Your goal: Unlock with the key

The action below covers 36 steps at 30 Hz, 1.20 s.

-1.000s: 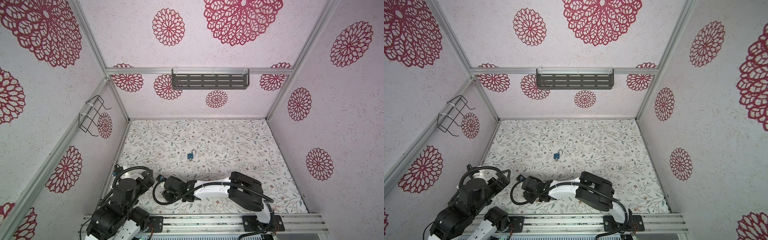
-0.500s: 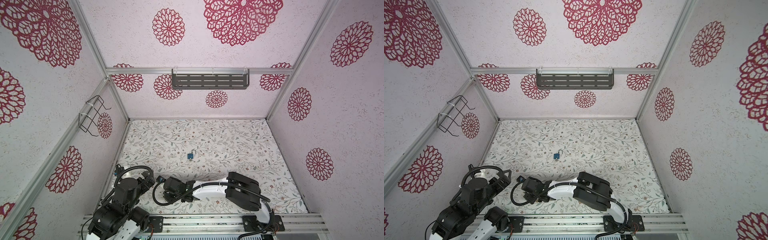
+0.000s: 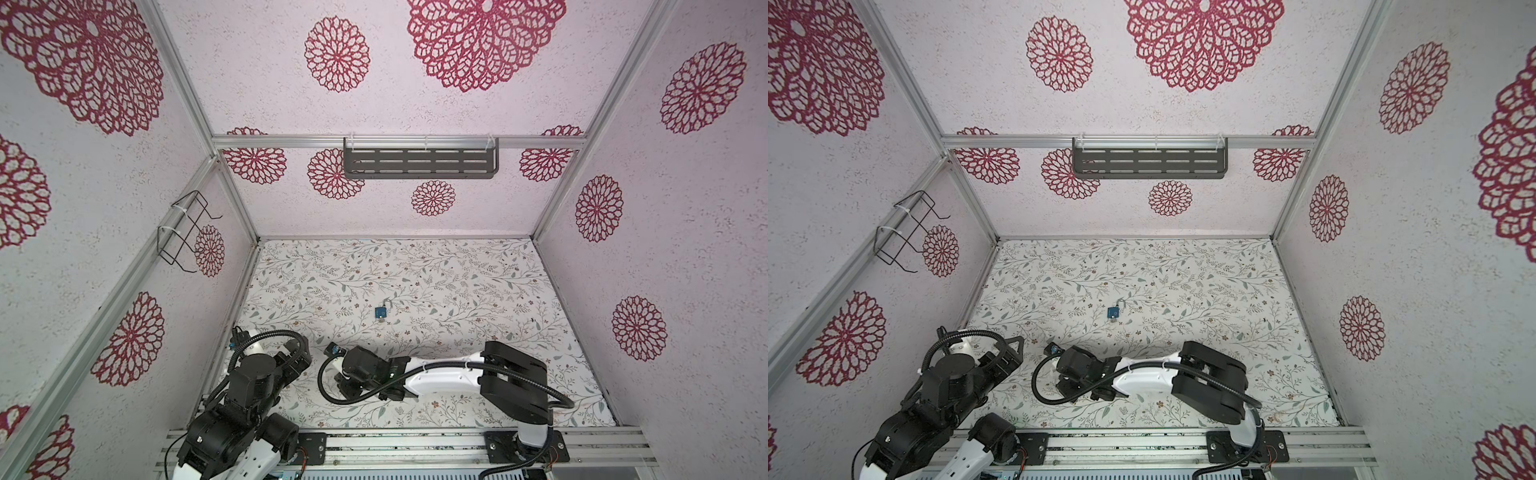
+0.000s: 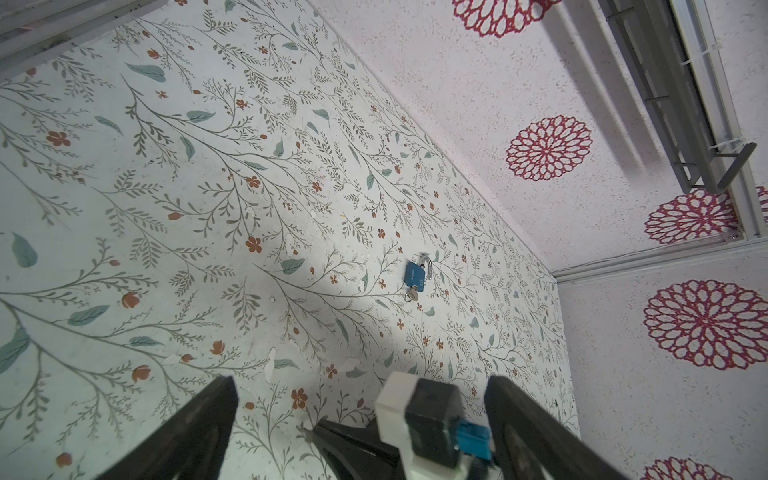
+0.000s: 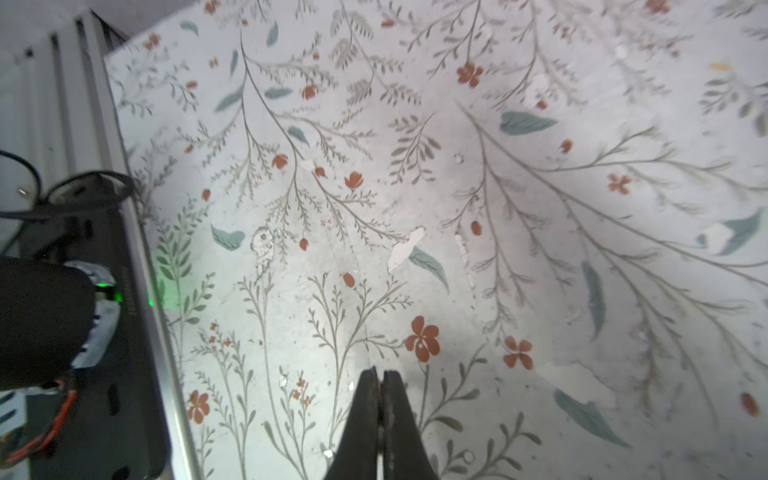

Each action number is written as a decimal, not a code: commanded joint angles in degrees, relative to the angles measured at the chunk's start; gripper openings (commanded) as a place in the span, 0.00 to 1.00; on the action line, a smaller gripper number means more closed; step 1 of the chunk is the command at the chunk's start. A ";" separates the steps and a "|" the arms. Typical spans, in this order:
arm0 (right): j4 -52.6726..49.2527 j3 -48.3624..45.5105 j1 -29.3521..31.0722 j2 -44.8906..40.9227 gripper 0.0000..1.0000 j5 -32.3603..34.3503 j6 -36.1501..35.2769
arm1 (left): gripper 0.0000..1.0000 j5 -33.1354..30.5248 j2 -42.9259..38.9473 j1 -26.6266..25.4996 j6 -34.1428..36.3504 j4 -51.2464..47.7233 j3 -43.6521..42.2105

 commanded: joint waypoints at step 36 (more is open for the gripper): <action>-11.31 -15.96 -11.55 -42.10 0.01 1.46 14.36 | 0.87 26.45 10.85 -10.09 20.50 44.84 -12.02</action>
